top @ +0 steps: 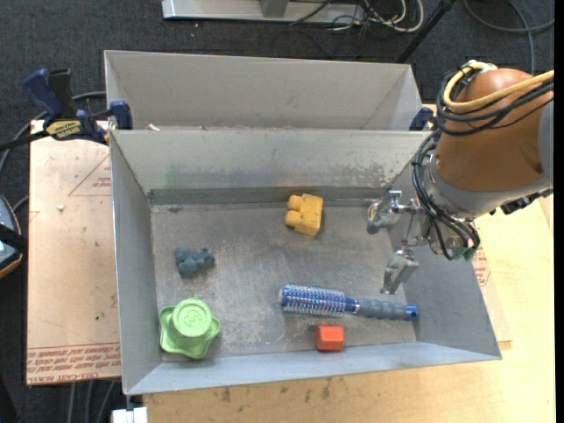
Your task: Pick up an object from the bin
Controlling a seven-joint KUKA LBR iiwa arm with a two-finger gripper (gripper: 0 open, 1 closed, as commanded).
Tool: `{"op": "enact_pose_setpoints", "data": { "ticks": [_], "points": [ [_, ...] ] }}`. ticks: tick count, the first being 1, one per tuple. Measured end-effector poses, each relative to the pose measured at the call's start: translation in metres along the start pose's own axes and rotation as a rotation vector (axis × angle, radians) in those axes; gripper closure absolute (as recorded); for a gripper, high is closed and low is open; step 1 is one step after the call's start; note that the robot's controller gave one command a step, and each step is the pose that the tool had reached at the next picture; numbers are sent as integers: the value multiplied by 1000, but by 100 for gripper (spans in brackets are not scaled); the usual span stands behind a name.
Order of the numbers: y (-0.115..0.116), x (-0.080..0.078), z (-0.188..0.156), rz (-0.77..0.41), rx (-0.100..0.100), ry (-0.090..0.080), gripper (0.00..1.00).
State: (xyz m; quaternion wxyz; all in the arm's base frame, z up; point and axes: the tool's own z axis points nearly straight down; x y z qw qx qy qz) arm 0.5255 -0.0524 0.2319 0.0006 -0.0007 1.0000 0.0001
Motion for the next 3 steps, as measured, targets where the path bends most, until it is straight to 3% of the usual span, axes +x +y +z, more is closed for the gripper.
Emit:
{"op": "enact_pose_setpoints", "data": {
  "ticks": [1,2,3],
  "points": [
    [21,35,142,-198,-3,7,0],
    [21,31,138,-198,0,-6,100],
    [12,7,12,-437,1,-6,100]
  ]
}}
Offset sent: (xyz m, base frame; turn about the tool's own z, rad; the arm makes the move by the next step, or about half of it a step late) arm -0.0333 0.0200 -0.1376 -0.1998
